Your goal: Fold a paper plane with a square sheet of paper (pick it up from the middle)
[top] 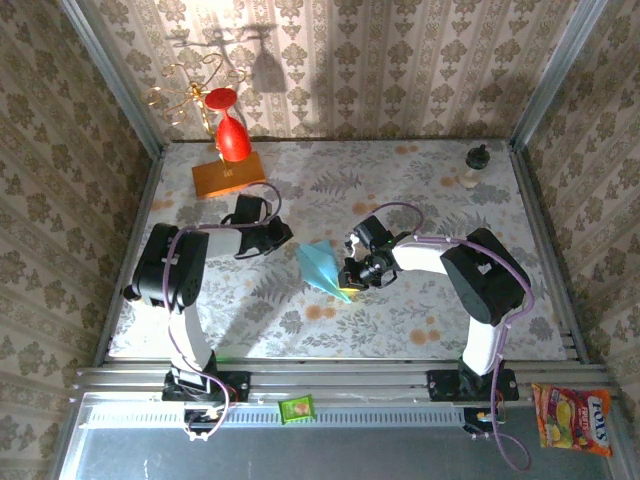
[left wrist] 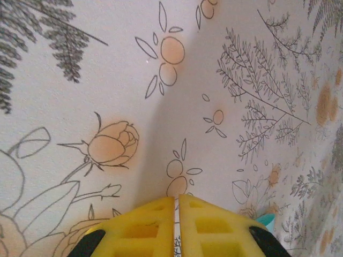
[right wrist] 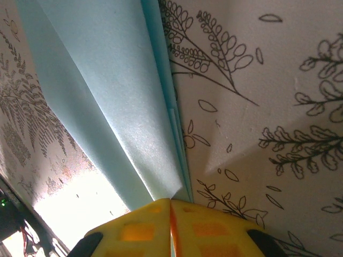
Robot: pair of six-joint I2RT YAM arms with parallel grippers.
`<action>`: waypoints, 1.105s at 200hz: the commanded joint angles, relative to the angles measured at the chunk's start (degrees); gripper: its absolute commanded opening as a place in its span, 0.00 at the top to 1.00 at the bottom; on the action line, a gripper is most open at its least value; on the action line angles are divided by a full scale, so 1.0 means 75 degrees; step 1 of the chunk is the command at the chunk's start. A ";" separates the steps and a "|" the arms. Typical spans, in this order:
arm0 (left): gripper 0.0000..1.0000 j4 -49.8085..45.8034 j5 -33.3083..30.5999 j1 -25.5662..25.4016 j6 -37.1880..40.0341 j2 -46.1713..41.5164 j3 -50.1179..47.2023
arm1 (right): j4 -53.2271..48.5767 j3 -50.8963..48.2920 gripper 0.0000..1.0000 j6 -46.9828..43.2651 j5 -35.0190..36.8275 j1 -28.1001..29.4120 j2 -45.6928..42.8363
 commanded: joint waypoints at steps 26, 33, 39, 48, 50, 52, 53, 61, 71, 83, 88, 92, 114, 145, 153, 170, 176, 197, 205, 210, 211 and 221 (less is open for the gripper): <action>0.88 -0.0483 -0.0533 -0.0665 0.0049 -0.1345 -0.0202 | -0.1058 -0.0236 0.83 0.0071 0.0926 -0.0058 0.0383; 0.88 -0.0574 -0.0642 -0.0778 -0.0005 -0.1495 -0.0268 | -0.0997 -0.0117 0.81 0.0088 0.0748 -0.0058 0.0207; 0.87 -0.0605 -0.0718 -0.0877 -0.0059 -0.1603 -0.0339 | -0.0934 -0.0011 0.79 0.0107 0.0582 -0.0058 0.0056; 0.84 -0.0625 -0.0796 -0.0909 -0.0135 -0.1760 -0.0449 | -0.0768 0.0148 0.77 0.0148 0.0352 -0.0058 -0.0214; 0.83 -0.0632 -0.0806 -0.0906 -0.0149 -0.1795 -0.0472 | -0.0736 0.0179 0.77 0.0154 0.0311 -0.0058 -0.0284; 0.83 -0.0648 -0.0835 -0.1084 -0.0170 -0.1830 -0.0501 | -0.0707 0.0210 0.76 0.0174 0.0268 -0.0058 -0.0349; 0.82 -0.0659 -0.0860 -0.1124 -0.0187 -0.1848 -0.0519 | -0.0683 0.0230 0.76 0.0179 0.0259 -0.0058 -0.0379; 0.79 -0.0682 -0.0938 -0.1234 -0.0282 -0.1977 -0.0647 | -0.0561 0.0349 0.73 0.0195 0.0117 -0.0058 -0.0638; 0.75 -0.0652 -0.0989 -0.1345 -0.0409 -0.2156 -0.0789 | -0.0430 0.0464 0.69 0.0204 0.0027 -0.0058 -0.0931; 0.69 -0.0495 -0.0960 -0.1499 -0.0553 -0.2351 -0.0939 | -0.0305 0.0542 0.66 0.0162 -0.0036 -0.0070 -0.1194; 0.68 -0.0426 -0.0901 -0.1570 -0.0601 -0.2399 -0.0979 | -0.0239 0.0544 0.65 0.0116 -0.0059 -0.0070 -0.1255; 0.67 -0.0393 -0.0859 -0.1631 -0.0626 -0.2414 -0.0989 | -0.0206 0.0544 0.65 0.0088 -0.0081 -0.0070 -0.1300; 0.67 -0.0155 -0.0619 -0.1954 -0.0822 -0.2238 -0.0978 | -0.0191 0.0595 0.67 -0.0112 -0.0136 -0.0070 -0.1165; 0.77 0.0308 -0.0396 -0.2249 -0.1044 -0.1560 -0.0896 | -0.0378 0.0857 0.75 -0.0290 -0.0262 0.0005 -0.0771; 0.78 0.0456 -0.0331 -0.2296 -0.1077 -0.1373 -0.0851 | -0.0410 0.0894 0.76 -0.0315 -0.0184 0.0034 -0.0694; 0.81 0.0583 -0.0211 -0.2347 -0.1106 -0.1036 -0.0717 | -0.0572 0.1073 0.80 -0.0405 -0.0101 0.0059 -0.0435; 0.82 0.0607 -0.0183 -0.2358 -0.1097 -0.0945 -0.0680 | -0.0607 0.1127 0.81 -0.0435 -0.0099 0.0074 -0.0341; 0.85 0.0522 -0.0249 -0.2347 -0.0978 -0.0689 -0.0528 | -0.0646 0.1330 0.85 -0.0510 -0.0029 0.0112 -0.0020; 0.87 0.0298 -0.0403 -0.2342 -0.0913 -0.0627 -0.0453 | -0.0651 0.1410 0.87 -0.0541 -0.0032 0.0127 0.0115; 0.87 0.0122 -0.0506 -0.2343 -0.0890 -0.0604 -0.0423 | -0.0660 0.1461 0.88 -0.0563 -0.0045 0.0140 0.0185; 0.87 0.0095 -0.0519 -0.2345 -0.0875 -0.0602 -0.0422 | -0.0659 0.1477 0.88 -0.0570 -0.0044 0.0141 0.0210; 0.88 0.0031 -0.0613 -0.2335 -0.0904 -0.0556 -0.0452 | -0.0642 0.1565 0.90 -0.0565 -0.0037 0.0164 0.0352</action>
